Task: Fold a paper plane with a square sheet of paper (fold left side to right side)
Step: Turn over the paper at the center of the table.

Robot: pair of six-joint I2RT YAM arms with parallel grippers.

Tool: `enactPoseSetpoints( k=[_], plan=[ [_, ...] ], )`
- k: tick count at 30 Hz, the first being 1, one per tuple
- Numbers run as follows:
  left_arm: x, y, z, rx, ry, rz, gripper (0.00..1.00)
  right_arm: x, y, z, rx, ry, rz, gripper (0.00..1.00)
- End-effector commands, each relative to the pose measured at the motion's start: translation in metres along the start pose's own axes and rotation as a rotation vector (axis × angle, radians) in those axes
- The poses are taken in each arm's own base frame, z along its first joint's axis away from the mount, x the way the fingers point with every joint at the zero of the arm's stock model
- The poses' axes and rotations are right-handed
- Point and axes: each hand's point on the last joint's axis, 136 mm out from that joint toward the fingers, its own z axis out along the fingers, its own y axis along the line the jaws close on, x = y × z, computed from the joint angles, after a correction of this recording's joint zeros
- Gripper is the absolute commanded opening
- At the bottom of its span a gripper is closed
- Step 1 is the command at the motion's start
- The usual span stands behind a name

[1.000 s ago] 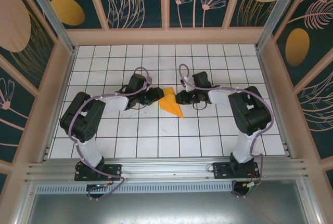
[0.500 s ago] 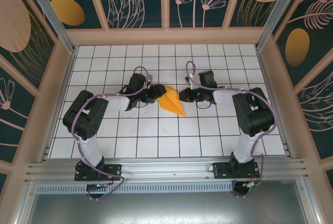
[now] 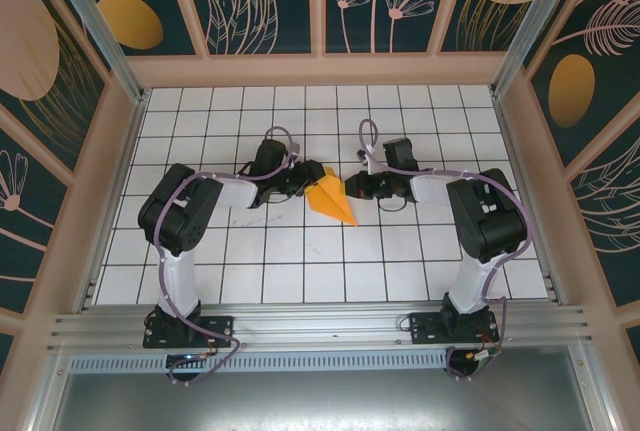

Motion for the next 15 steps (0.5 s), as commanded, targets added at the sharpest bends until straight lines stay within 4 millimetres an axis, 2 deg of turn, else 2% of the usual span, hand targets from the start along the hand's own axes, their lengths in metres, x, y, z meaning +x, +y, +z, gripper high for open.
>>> enactPoseSetpoints(
  k=[1,3,8,11,15],
  plan=[
    [-0.005,-0.016,0.008,0.062,0.006,0.030,0.44,-0.005,0.009,-0.007,-0.042,-0.023,-0.013,0.02],
    [-0.007,-0.017,0.010,0.065,0.005,0.035,0.41,-0.005,0.008,-0.008,-0.040,-0.025,-0.010,0.03],
    [-0.012,-0.021,0.011,0.066,-0.003,0.054,0.36,-0.010,0.003,-0.013,-0.003,-0.043,-0.007,0.17],
    [-0.012,-0.022,0.011,0.065,-0.004,0.062,0.32,-0.018,-0.002,-0.025,0.039,-0.079,-0.012,0.28],
    [-0.014,-0.027,0.009,0.075,-0.007,0.078,0.21,-0.028,-0.008,-0.046,0.096,-0.137,-0.019,0.38]
  ],
)
